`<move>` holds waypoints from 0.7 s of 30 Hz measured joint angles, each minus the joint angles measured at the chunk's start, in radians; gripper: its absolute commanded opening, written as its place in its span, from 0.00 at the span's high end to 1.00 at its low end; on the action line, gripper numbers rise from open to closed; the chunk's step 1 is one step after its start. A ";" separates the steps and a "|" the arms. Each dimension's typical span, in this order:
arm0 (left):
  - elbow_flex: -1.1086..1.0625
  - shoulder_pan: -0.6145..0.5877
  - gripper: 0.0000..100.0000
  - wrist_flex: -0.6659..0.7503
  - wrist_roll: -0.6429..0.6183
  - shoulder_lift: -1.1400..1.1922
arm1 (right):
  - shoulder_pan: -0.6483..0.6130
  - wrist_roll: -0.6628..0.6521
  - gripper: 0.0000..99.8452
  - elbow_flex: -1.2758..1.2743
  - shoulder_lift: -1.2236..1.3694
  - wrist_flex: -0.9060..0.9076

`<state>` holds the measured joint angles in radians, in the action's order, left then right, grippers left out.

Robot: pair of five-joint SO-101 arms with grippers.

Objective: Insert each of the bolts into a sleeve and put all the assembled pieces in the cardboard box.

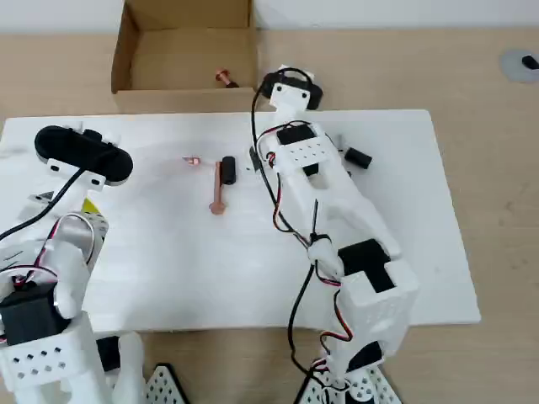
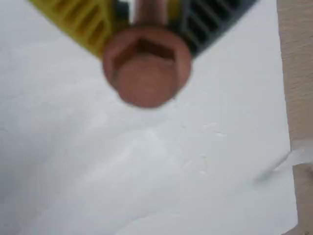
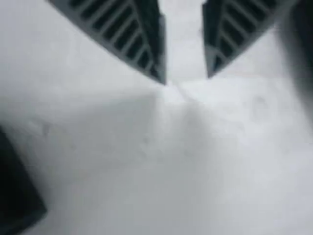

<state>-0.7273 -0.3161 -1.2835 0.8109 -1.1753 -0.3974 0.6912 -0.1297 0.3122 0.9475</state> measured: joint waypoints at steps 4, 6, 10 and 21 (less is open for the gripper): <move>0.000 0.000 0.99 0.000 0.000 0.000 | -0.012 -0.114 0.76 0.071 0.000 0.069; 0.000 0.000 0.99 0.000 0.000 0.000 | -0.041 -0.158 0.74 0.124 0.000 0.098; 0.000 0.000 0.99 0.000 0.000 0.000 | -0.106 -0.199 0.76 0.218 0.000 0.135; 0.000 0.000 0.99 0.000 0.035 0.000 | -0.163 -0.203 0.81 0.233 0.060 0.141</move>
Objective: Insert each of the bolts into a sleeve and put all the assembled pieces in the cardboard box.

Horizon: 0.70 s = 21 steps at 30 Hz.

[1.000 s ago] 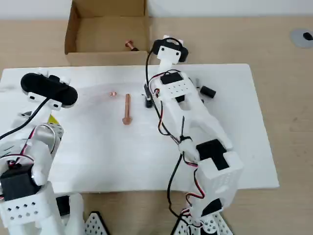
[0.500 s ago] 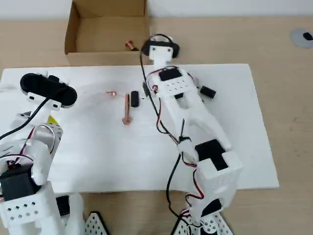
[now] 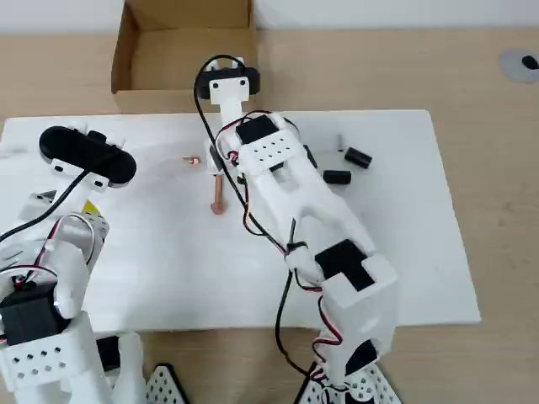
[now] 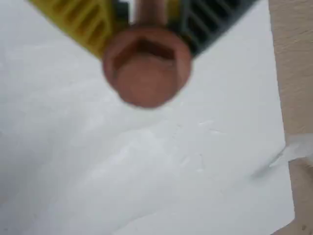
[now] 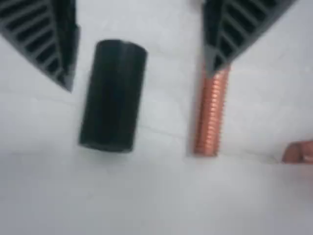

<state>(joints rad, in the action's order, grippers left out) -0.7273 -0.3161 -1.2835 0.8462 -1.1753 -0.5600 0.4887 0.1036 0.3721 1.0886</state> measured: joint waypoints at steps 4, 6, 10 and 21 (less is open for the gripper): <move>0.000 0.000 0.99 0.000 0.000 0.000 | 0.000 0.000 0.81 0.000 0.011 0.000; 0.000 0.000 0.99 0.000 0.000 0.000 | 0.000 0.000 0.81 0.000 0.011 0.000; 0.000 0.000 0.99 0.000 0.000 0.000 | 0.000 0.000 0.81 0.000 0.011 0.000; 0.000 0.000 0.99 0.000 0.000 0.000 | 0.000 0.000 0.81 -0.098 0.011 0.000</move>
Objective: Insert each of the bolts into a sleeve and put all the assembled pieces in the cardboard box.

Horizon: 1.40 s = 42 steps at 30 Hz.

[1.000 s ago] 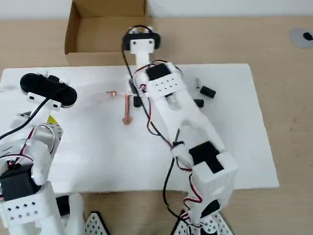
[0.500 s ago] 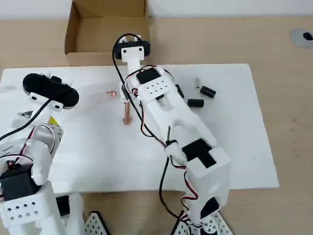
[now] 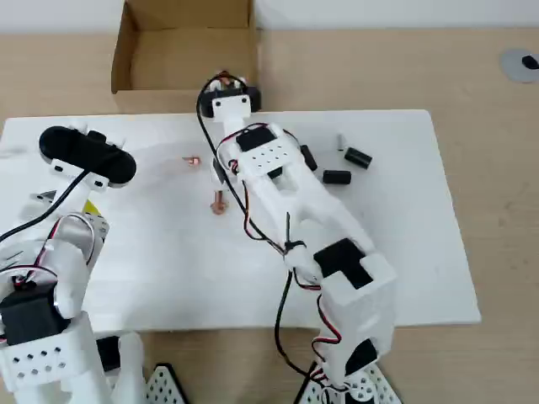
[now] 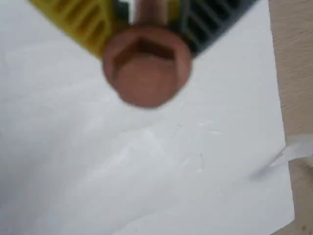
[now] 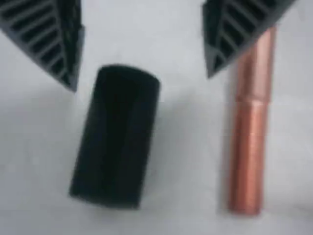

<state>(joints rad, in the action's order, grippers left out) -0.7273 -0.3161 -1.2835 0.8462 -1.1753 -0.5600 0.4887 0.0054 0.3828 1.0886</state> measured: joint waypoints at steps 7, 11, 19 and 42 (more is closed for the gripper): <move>0.000 0.000 0.99 0.000 0.000 0.000 | 0.006 0.000 0.81 -0.006 0.000 0.000; 0.000 0.000 0.99 0.000 0.000 0.000 | 0.012 0.000 0.81 0.000 0.000 0.000; 0.000 0.000 0.99 0.000 0.000 0.000 | 0.017 0.000 0.81 0.049 0.074 0.002; 0.000 0.000 0.99 0.000 0.000 0.000 | 0.063 -0.002 0.81 0.351 0.233 0.196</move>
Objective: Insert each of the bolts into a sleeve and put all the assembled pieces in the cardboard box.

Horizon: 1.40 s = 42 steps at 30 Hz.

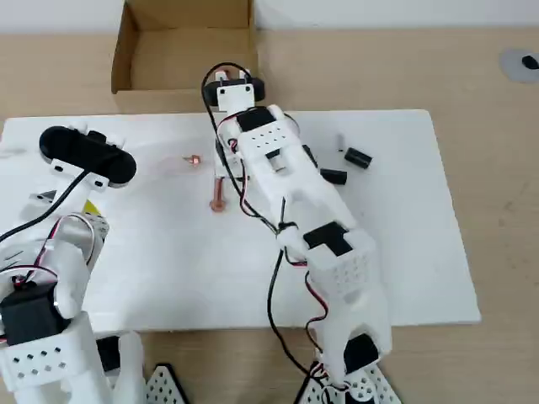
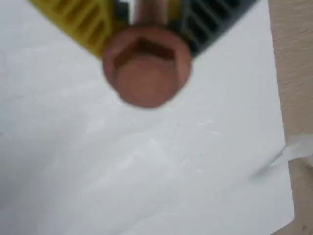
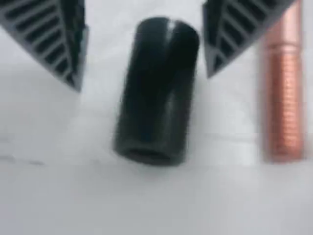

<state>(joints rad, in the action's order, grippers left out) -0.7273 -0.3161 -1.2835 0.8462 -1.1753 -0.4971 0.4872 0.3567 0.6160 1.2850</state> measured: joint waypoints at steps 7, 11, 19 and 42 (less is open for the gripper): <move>0.000 0.000 0.99 0.000 0.000 0.000 | 0.023 0.000 0.81 0.121 0.003 0.087; 0.000 0.000 0.99 -0.009 0.000 0.000 | 0.025 0.000 0.81 0.129 0.003 0.091; 0.000 0.000 0.99 -0.037 0.000 0.000 | 0.028 -0.002 0.81 0.129 0.003 0.104; 0.000 -0.037 0.99 -0.040 0.000 0.000 | 0.178 -0.256 0.81 0.187 0.120 0.259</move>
<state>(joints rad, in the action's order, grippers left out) -0.7273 -0.3529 -1.3234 0.8462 -1.1753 -0.3191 0.2309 0.5439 0.7357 1.5443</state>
